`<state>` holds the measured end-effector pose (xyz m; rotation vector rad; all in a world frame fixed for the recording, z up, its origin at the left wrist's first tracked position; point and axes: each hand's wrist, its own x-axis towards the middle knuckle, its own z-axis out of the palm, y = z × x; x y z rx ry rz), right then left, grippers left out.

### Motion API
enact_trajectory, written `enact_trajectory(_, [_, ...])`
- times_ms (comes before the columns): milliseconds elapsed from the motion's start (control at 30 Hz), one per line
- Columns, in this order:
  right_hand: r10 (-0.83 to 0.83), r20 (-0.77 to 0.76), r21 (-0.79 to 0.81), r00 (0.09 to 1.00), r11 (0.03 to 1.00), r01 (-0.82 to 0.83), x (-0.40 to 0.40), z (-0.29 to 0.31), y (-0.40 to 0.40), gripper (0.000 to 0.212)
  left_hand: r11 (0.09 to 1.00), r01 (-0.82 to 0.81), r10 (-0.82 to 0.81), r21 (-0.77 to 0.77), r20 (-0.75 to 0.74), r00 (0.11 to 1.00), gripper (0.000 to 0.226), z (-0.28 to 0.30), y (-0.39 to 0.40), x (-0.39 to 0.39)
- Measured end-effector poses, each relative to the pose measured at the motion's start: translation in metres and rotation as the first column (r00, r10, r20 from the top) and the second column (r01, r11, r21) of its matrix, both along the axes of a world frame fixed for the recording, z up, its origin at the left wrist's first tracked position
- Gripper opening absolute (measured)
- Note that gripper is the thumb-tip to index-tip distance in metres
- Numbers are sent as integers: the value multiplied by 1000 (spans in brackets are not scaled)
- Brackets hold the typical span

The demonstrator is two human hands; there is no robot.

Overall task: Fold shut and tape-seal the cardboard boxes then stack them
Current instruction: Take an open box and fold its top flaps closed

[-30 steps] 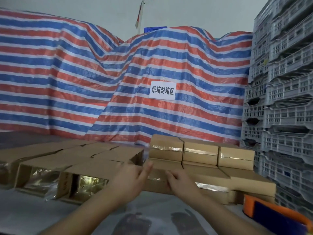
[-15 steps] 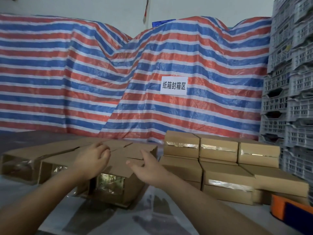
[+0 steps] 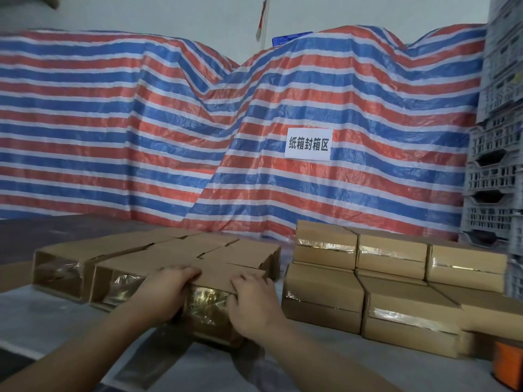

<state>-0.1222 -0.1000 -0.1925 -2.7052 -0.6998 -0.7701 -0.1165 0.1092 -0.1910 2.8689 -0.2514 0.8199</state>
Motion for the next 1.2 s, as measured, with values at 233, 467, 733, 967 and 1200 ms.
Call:
enact_trajectory(233, [165, -185, 405, 969, 911, -78, 1, 36, -27, 18, 875, 152, -77, -459, 177, 981, 24, 24, -18, -12])
enact_trajectory(467, [139, -269, 555, 953, 831, 35, -5, 68, -63, 20, 653, 117, -236, -749, -54, 970, 45, 63, -44, -17])
enact_trajectory(733, [22, -401, 566, 916, 792, 229, -8, 80, -118, 27, 422, 58, -479, -905, -168, 862, 16, 75, -79, -30])
enact_trajectory(967, [127, -614, 645, 779, 651, 402, -23, 77, -201, 22, 96, -98, -676, -990, -138, 724, 37, 58, -150, -29])
enact_trajectory(1200, [306, -486, 869, 819, 271, 415, -45, 52, -275, 39, 13, -138, -772, -990, -98, 628, 32, 57, -233, -34])
